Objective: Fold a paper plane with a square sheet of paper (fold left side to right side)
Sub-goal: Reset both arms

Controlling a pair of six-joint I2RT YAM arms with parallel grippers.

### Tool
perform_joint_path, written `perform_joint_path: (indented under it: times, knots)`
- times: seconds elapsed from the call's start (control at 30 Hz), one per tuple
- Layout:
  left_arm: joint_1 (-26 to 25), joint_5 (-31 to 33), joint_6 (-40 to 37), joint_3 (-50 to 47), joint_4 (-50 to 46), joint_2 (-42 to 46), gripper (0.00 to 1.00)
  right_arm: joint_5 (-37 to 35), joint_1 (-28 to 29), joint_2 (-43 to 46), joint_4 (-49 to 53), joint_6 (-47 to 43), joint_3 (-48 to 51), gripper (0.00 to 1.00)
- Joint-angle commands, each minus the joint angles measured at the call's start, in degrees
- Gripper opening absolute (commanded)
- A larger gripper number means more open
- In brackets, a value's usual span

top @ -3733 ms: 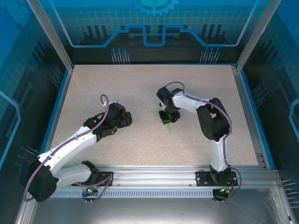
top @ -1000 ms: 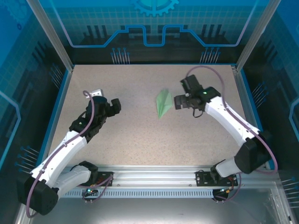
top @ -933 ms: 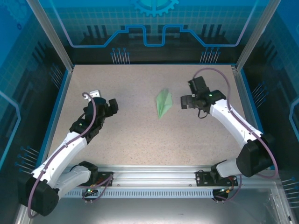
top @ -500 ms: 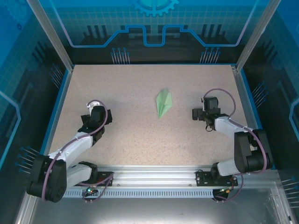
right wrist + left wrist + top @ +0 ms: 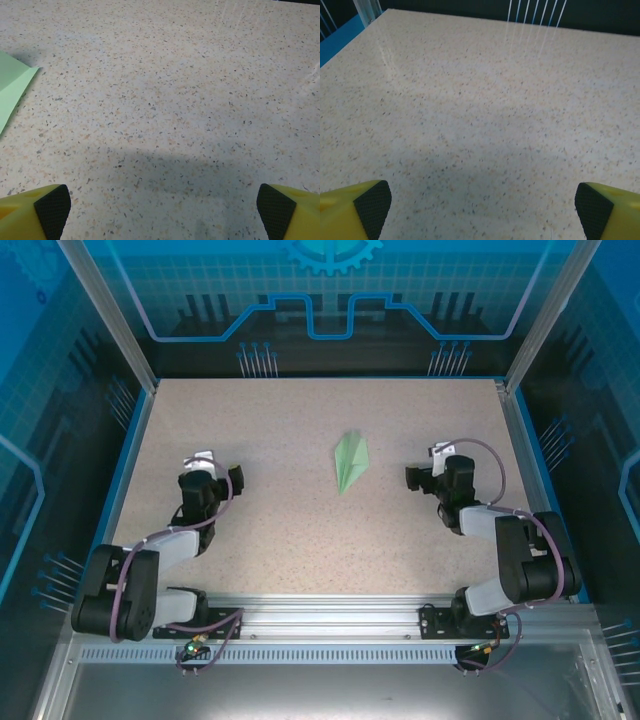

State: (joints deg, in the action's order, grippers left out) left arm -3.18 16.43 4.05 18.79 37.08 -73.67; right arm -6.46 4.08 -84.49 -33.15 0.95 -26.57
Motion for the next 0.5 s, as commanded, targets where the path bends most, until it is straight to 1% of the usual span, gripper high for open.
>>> perform_joint_path:
  times: [0.0,0.07,0.13,0.2,0.23,0.27,0.47]
  knots:
    - [2.5,-6.2,-1.2,-1.1,9.9,-3.3,0.98,5.0,-1.7,-1.5,-9.8,-0.9,2.0,1.0]
    - [3.2,-6.4,-0.6,-1.0,14.0,-7.5,0.98,5.2,-1.9,-1.5,-9.9,-0.9,2.0,1.0]
    - [3.3,-7.1,-1.1,0.7,17.1,-13.7,0.99,5.1,-1.8,-1.5,-9.9,-0.9,2.0,1.0]
    - [3.4,-9.5,-1.7,3.9,8.8,-12.7,0.98,5.1,-1.8,-1.5,-9.8,-1.0,2.0,1.0]
    - [3.3,-9.7,-2.1,3.5,11.3,-13.4,0.98,5.1,-1.8,-1.5,-9.9,-1.0,2.0,1.0]
    - [3.3,-9.8,-2.0,3.8,9.9,-13.0,0.99,5.0,-1.7,-1.6,-9.9,-1.0,2.0,1.0]
    - [3.0,-9.3,-2.6,4.1,9.7,-13.2,0.99,3.2,-0.7,-1.6,-9.7,-1.6,1.8,1.0]
